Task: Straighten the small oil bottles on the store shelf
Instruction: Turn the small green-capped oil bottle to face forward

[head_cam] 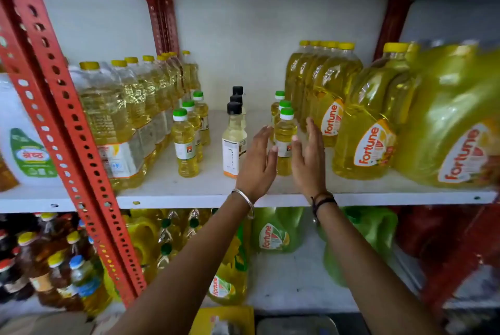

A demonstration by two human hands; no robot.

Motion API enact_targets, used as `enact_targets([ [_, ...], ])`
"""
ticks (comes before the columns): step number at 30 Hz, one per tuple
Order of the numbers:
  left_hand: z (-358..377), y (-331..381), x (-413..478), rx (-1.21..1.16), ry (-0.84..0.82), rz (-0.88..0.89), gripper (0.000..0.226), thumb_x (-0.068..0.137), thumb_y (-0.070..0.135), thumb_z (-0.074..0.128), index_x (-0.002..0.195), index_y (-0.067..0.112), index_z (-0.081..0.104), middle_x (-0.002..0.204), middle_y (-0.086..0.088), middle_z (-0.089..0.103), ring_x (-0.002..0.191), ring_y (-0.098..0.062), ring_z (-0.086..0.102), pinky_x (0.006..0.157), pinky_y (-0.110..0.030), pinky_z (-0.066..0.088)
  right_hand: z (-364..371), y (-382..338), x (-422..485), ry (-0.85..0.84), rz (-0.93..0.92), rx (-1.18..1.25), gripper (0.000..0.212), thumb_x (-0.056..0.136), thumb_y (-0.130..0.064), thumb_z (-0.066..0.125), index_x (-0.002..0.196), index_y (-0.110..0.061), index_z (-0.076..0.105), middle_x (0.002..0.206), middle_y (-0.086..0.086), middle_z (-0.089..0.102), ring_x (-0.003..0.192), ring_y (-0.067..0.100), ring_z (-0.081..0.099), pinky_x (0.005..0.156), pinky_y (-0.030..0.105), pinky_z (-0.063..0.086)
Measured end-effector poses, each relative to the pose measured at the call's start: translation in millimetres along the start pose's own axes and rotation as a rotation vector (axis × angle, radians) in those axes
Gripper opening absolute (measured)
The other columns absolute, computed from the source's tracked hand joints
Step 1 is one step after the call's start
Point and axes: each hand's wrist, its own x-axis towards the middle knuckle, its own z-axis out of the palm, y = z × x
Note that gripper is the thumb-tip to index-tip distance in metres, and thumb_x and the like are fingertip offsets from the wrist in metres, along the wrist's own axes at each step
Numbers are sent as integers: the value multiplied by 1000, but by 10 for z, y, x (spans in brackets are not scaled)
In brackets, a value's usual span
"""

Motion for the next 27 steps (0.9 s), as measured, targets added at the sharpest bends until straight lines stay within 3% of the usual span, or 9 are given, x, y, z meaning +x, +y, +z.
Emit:
enact_targets([
  [4, 50, -260, -111, 393, -65, 79, 57, 100, 39, 26, 149, 10, 27, 155, -9, 28, 143, -22, 22, 113, -36, 17, 6, 31, 316, -60, 29, 50, 55, 93, -29, 49, 141, -12, 29, 147, 10, 40, 135, 22, 39, 111, 44, 36],
  [8, 63, -475, -328, 627, -109, 111, 60, 99, 42, 24, 150, 11, 26, 156, -6, 24, 145, -20, 15, 118, -35, 1, 34, 9, 502, -172, 47, 155, 46, 92, -18, 54, 135, -14, 40, 134, 7, 54, 118, 13, 51, 100, 29, 41],
  [11, 55, -562, -421, 829, -113, 218, 59, 98, 39, 27, 149, 8, 28, 154, -10, 28, 144, -21, 17, 118, -37, -1, 67, 72, 594, -175, 66, 156, 43, 91, -17, 56, 132, -16, 45, 118, 1, 60, 105, 8, 54, 85, 14, 43],
  [14, 81, -554, -423, 883, -66, 266, 60, 97, 37, 29, 149, 9, 27, 156, -9, 24, 145, -22, 13, 118, -40, 0, 67, 107, 634, -154, 84, 158, 42, 88, -15, 59, 129, -15, 49, 110, -2, 60, 100, 8, 54, 76, 5, 39],
  [21, 39, -508, -432, 880, -62, 255, 59, 97, 38, 26, 149, 10, 23, 156, -7, 18, 145, -22, 15, 118, -39, -3, 57, 67, 702, -117, 119, 151, 35, 79, -17, 70, 112, -11, 60, 99, -3, 57, 90, 9, 53, 73, 22, 42],
  [25, -74, -485, -437, 802, -18, 191, 59, 97, 38, 27, 149, 11, 21, 156, -5, 17, 145, -19, 14, 118, -36, -5, 46, 77, 736, -130, 128, 128, 36, 78, -23, 71, 110, -11, 59, 106, 3, 58, 93, 12, 53, 69, 17, 40],
  [27, -200, -537, -425, 797, 30, 149, 61, 96, 37, 28, 150, 11, 17, 157, -5, 15, 146, -16, 6, 117, -36, -7, 25, 96, 741, -164, 154, 161, 35, 82, -22, 68, 114, -13, 58, 111, 3, 61, 98, 12, 55, 76, 20, 45],
])
